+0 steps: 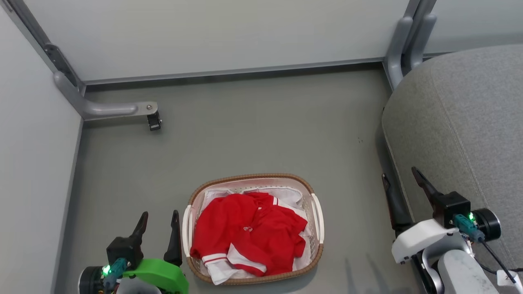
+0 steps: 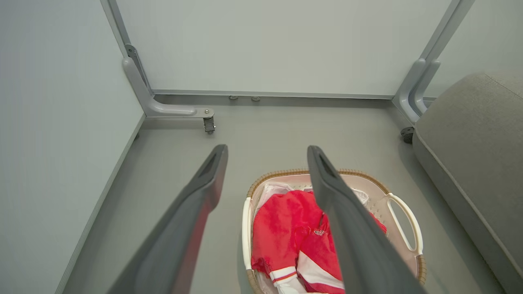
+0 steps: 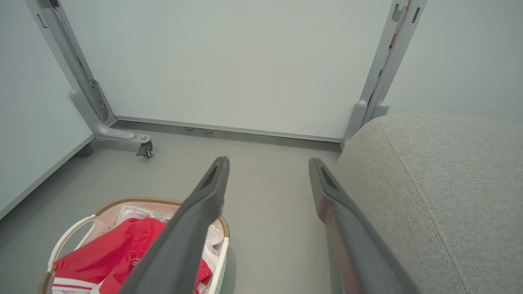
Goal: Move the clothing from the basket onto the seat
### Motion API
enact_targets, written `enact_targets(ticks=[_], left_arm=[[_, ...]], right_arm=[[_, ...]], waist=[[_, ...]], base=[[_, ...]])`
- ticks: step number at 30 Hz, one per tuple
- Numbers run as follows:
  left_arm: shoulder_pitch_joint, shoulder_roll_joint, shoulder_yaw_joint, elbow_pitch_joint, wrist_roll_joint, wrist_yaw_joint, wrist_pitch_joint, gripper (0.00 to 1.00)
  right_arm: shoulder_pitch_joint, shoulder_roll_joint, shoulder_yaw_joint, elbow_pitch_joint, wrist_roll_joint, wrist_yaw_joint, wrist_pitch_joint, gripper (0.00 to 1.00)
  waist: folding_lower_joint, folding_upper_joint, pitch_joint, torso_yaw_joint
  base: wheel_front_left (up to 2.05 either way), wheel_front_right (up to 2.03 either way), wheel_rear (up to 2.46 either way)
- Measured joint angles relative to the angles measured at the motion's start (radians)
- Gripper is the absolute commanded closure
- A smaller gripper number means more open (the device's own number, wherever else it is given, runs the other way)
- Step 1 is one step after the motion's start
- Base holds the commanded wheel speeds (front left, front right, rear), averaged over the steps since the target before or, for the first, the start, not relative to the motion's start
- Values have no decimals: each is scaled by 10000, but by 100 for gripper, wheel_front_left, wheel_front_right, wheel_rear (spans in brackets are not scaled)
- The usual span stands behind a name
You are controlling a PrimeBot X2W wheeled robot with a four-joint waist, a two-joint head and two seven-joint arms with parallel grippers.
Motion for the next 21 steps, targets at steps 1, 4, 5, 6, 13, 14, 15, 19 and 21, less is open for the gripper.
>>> enact_targets(ticks=[1,4,5,6,13,14,15,19,21], left_arm=[[-150,0,-123,67,-21,0,-2,0],[-553,-2,-493,345,-198,-21,0,0],[-703,-4,-608,437,-290,-38,0,0],[-872,-2,-750,550,-347,-40,0,0],[-2196,-6,-1768,1616,-830,-142,0,0],[-2383,-6,-1885,1804,-878,-146,0,0],[-2623,-6,-2067,2056,-940,-173,-2,0],[-3599,-13,-2625,3026,-1193,-188,0,0],[-4029,-13,-2922,3530,-1346,-186,0,0]], right_arm=[[-101,-21,40,-86,10,0,0,0],[-473,-56,134,-318,54,0,0,0],[-591,-61,140,-380,88,0,0,0],[-692,-67,153,-456,125,0,0,0],[-1402,-58,295,-966,224,0,0,0],[-1476,-59,316,-1016,236,0,0,0],[-1569,-63,332,-1072,251,0,0,0],[-1930,-44,424,-1239,305,0,0,0],[-2053,-8,479,-1277,309,0,0,0]], waist=[[0,0,149,-23],[0,0,606,-101],[0,0,781,-135],[0,0,956,-171],[0,0,2210,-475],[0,0,2368,-515],[0,0,2572,-569],[1,0,3331,-777],[0,0,3684,-881]], base=[[0,0,0],[0,0,0],[0,0,0],[0,0,0],[0,0,0],[0,0,0],[0,0,0],[0,0,0],[0,0,0]])
